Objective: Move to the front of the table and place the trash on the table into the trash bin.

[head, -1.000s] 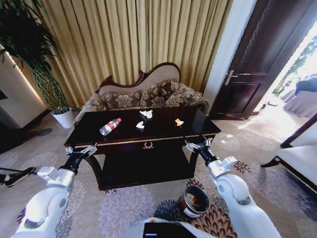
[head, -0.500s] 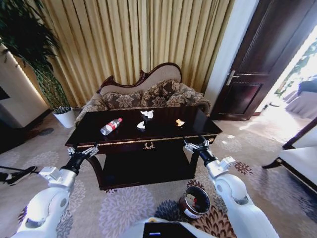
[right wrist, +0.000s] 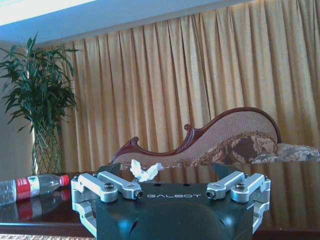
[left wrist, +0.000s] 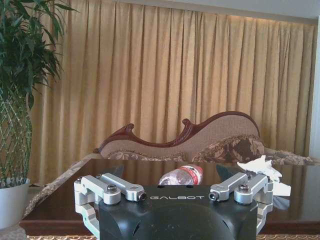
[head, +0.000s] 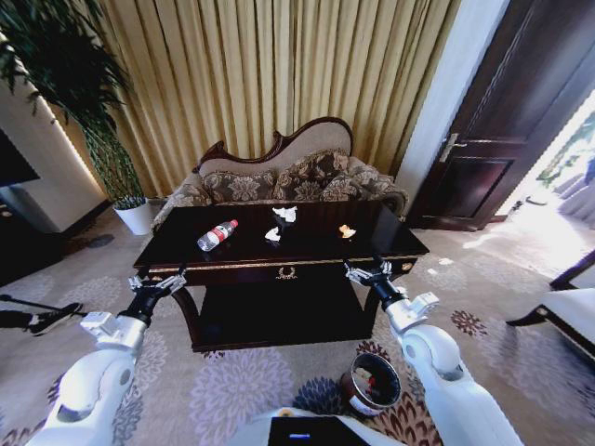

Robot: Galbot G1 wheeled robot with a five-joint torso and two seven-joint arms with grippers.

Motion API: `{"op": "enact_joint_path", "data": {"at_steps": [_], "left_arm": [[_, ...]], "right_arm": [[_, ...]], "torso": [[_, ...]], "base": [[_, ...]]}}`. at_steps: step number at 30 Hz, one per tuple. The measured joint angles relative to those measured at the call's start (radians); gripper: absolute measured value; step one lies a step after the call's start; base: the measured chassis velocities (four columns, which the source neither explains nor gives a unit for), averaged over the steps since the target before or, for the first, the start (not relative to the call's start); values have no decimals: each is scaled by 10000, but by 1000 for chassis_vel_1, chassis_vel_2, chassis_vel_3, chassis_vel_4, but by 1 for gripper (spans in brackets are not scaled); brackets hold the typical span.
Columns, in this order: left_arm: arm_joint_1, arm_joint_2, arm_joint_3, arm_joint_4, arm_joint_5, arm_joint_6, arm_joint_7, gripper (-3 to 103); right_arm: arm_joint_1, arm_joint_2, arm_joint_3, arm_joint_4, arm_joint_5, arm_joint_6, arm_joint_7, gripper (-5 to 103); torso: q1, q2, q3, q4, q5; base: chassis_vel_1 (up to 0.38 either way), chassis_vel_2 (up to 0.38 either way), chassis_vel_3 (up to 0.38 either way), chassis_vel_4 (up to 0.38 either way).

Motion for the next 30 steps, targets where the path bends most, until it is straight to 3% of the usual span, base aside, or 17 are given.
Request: {"op": "enact_joint_path", "data": {"at_steps": [7, 16, 30], "left_arm": [[-34, 38, 1, -75, -14, 1, -80, 100], [196, -49, -111, -289, -15, 23, -81, 100], [405, -312, -87, -558, 234, 64, -58, 100]], "right_arm": [[261, -83, 30, 32, 48, -51, 0, 100], [951, -515, 75, -73, 79, -715, -1, 100], [3437, -950, -1056, -1846, 266, -1721, -1, 100]], "torso": [[0, -1, 0, 0, 0], [0, 0, 0, 0, 1], [0, -1, 1, 1, 1]], "base": [[0, 0, 0, 0], [0, 0, 0, 0], [0, 0, 0, 0]]}}
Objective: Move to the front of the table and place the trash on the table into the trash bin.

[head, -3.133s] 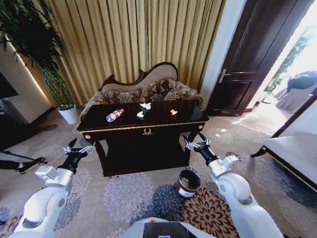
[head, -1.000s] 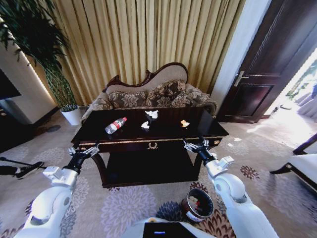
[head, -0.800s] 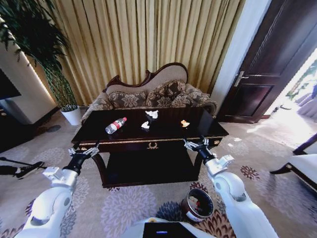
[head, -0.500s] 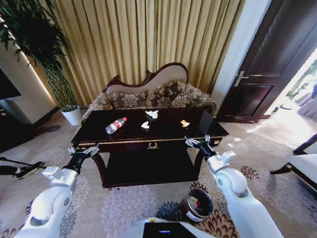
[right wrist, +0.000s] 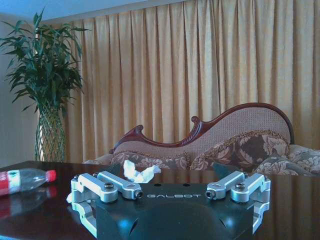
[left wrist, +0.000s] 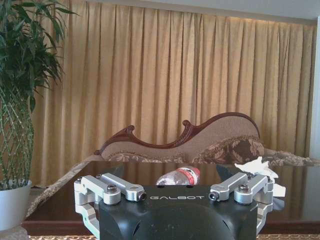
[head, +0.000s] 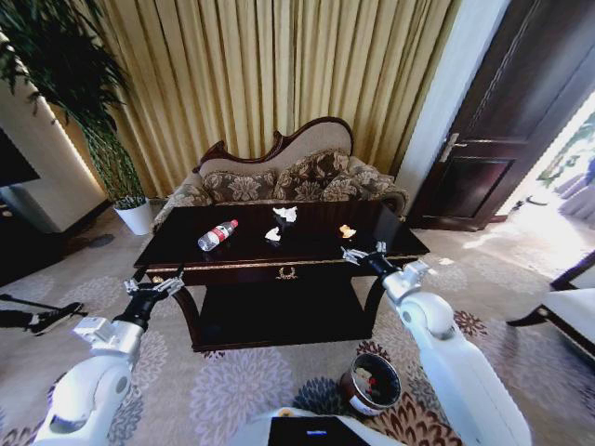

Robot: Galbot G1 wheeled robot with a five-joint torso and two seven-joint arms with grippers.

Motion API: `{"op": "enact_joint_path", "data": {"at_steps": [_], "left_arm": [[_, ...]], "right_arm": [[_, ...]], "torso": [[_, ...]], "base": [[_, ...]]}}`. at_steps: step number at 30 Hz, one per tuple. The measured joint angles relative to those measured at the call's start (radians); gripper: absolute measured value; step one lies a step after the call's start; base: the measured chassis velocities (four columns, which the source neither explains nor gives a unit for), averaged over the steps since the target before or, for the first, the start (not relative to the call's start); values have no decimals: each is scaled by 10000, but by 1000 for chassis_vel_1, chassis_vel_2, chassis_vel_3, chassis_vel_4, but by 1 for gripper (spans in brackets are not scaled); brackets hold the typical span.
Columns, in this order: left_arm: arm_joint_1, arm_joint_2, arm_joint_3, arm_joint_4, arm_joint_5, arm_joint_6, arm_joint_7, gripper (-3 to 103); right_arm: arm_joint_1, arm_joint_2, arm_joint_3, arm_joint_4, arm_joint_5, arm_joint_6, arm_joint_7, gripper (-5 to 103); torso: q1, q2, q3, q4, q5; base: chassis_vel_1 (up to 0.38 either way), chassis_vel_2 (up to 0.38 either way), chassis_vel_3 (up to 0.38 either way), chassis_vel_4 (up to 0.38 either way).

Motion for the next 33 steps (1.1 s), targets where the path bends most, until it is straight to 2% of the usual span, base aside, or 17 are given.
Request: {"op": "enact_joint_path", "data": {"at_steps": [9, 19, 26, 33], "left_arm": [[32, -59, 35, 77, 58, 11, 5, 100], [30, -111, -34, 92, 48, 101, -9, 100], [46, -143, -55, 115, 54, 111, -16, 100], [66, -170, -131, 175, 56, 91, -16, 100]], "right_arm": [[1503, -105, -640, -1662, 112, -37, 0, 100], [3116, -140, -1827, -4022, 95, 288, 0, 100], [4166, -139, -2384, -4991, 15, 322, 0, 100], [4538, -119, -2666, -5518, -215, 321, 0, 100]], "torso": [[1, -1, 1, -1, -1], [1, -1, 0, 0, 0], [1, -1, 0, 0, -2], [1, -1, 0, -2, -1]], "base": [[0, 0, 0, 0], [0, 0, 0, 0], [0, 0, 0, 0], [0, 0, 0, 0]]}}
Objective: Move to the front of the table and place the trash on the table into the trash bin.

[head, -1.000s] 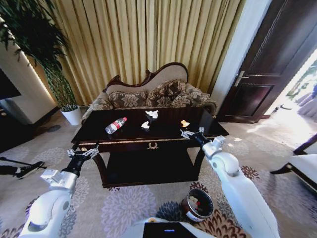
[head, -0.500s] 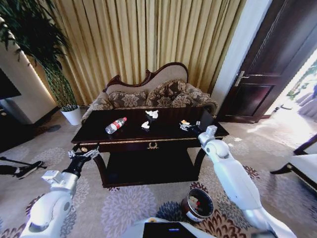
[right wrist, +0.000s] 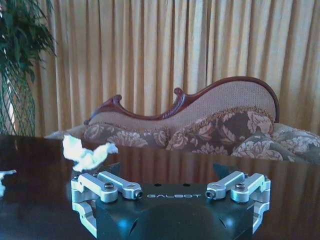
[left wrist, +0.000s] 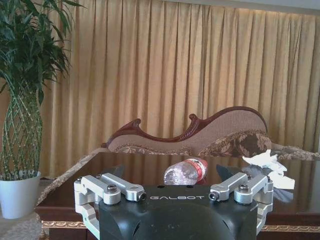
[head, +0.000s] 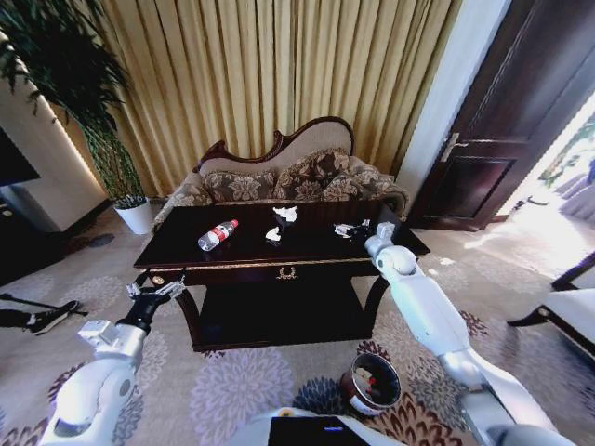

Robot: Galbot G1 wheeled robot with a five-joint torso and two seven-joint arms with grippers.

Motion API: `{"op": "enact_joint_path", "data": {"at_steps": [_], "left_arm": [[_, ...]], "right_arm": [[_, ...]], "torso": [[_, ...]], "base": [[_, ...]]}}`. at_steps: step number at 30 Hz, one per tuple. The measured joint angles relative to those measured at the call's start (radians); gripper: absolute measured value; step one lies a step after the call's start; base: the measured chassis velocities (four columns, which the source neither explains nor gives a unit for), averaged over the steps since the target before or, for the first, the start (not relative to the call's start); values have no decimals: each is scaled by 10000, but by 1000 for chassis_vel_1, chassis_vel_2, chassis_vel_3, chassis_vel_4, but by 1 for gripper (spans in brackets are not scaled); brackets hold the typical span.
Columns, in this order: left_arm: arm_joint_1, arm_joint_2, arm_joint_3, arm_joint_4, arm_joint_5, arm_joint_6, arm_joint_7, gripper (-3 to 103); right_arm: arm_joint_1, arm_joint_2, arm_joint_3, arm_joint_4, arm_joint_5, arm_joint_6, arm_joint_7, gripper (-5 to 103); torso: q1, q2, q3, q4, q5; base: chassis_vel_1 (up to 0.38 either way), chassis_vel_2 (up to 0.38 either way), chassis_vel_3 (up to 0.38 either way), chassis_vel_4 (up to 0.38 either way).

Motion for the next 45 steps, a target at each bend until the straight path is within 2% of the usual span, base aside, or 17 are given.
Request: {"op": "enact_joint_path", "data": {"at_steps": [12, 30, 45], "left_arm": [[89, -42, -86, -11, -3, -43, 14, 100], [132, -68, -54, -90, 18, -85, 34, 100], [85, -97, 65, -1, 79, -177, 46, 100]], "right_arm": [[97, 30, -176, -643, -848, -125, 0, 100], [349, -137, -7, -1539, -946, -115, -1, 100], [-258, -136, 343, -1435, -934, -35, 19, 100]], "torso": [[0, 1, -1, 0, 0], [0, 0, -1, 1, 0], [-1, 2, -2, -1, -3]], "base": [[0, 0, 0, 0], [0, 0, 0, 0], [0, 0, 0, 0]]}}
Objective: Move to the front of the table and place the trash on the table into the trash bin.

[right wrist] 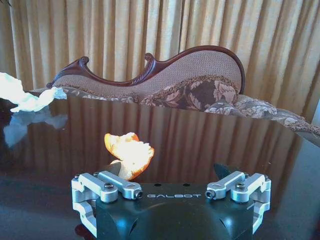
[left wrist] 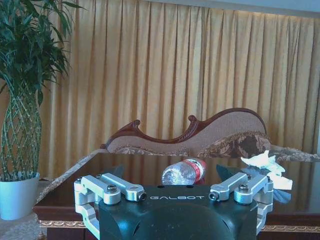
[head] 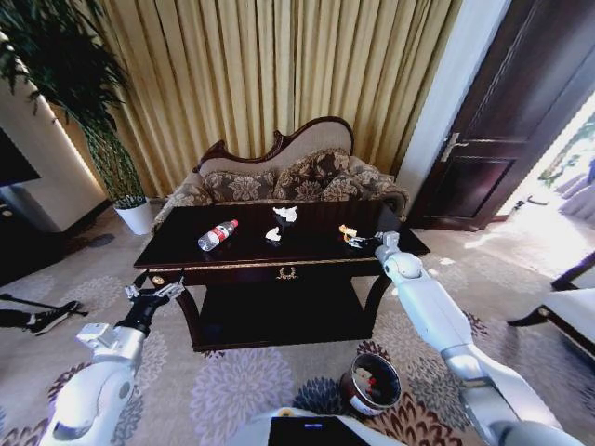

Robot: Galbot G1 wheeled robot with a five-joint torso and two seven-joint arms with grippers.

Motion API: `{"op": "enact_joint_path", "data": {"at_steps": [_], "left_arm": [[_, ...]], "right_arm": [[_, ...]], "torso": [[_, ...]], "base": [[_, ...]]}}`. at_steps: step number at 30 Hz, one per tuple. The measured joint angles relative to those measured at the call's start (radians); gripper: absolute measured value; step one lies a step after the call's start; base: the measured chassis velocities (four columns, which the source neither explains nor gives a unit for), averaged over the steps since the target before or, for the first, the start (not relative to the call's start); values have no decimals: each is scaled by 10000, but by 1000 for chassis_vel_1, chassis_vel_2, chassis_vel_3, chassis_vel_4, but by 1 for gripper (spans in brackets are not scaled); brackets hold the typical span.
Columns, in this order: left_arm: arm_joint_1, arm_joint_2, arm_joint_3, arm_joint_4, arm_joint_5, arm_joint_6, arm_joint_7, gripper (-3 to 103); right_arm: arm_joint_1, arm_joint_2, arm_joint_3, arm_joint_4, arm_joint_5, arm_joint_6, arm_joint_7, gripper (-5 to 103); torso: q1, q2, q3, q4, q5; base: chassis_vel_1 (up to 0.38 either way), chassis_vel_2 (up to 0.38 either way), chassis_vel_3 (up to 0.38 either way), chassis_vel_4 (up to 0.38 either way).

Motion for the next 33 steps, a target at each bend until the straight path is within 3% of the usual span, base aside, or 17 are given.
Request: {"op": "enact_joint_path", "data": {"at_steps": [2, 6, 8, 10, 12, 16, 20, 22, 25, 30, 33], "left_arm": [[-1, 1, 5, 26, 8, -34, 0, 100], [-7, 0, 20, 82, 27, -84, -1, 100], [-12, 0, 28, 94, 32, -88, -1, 100], [-25, -5, 50, 119, 45, -96, 0, 100], [-27, -8, 59, 131, 54, -99, 0, 100], [-37, -28, 83, 182, 80, -124, 1, 100], [-33, -29, 86, 205, 86, -138, 7, 100], [-35, -28, 86, 221, 88, -163, 9, 100], [-37, -22, 83, 222, 87, -180, 11, 100], [-39, -25, 77, 263, 90, -258, 23, 100], [-39, -37, 82, 294, 118, -295, 41, 100]], "right_arm": [[-41, 11, 15, 7, -2, 16, 1, 103], [-124, 24, 23, 34, -15, 92, -22, 89], [-131, 28, 18, 33, -24, 115, -28, 89], [-134, 36, 13, 26, -56, 140, -34, 73], [-138, 39, 14, 24, -68, 145, -34, 73], [-193, 70, 25, 23, -122, 168, -36, 51], [-243, 86, 43, 28, -152, 178, -38, 46], [-267, 91, 54, 37, -169, 181, -38, 29], [-282, 90, 61, 53, -177, 181, -39, 24], [-353, 83, 118, 114, -203, 181, -15, 3], [-410, 83, 160, 180, -205, 180, 3, 1]], "torso": [[0, 0, 0, 1, -1], [-1, 2, -1, 4, 1], [-2, 2, -1, 5, 1], [-3, 2, 0, 6, 2], [-2, 2, 0, 6, 1], [-2, 1, 0, 6, 3], [-2, 1, 0, 8, 3], [-2, 0, 1, 7, 2], [-2, -1, 2, 4, 3], [1, -2, 2, 0, 2], [2, -3, 3, 1, 2]], "base": [[0, 0, 0, 0], [0, 0, 0, 0], [0, 0, 0, 0], [0, 0, 0, 0], [0, 0, 0, 0], [0, 0, 0, 0], [0, 0, 0, 0], [0, 0, 0, 0], [0, 0, 0, 0], [0, 0, 0, 0], [0, 0, 0, 0]]}}
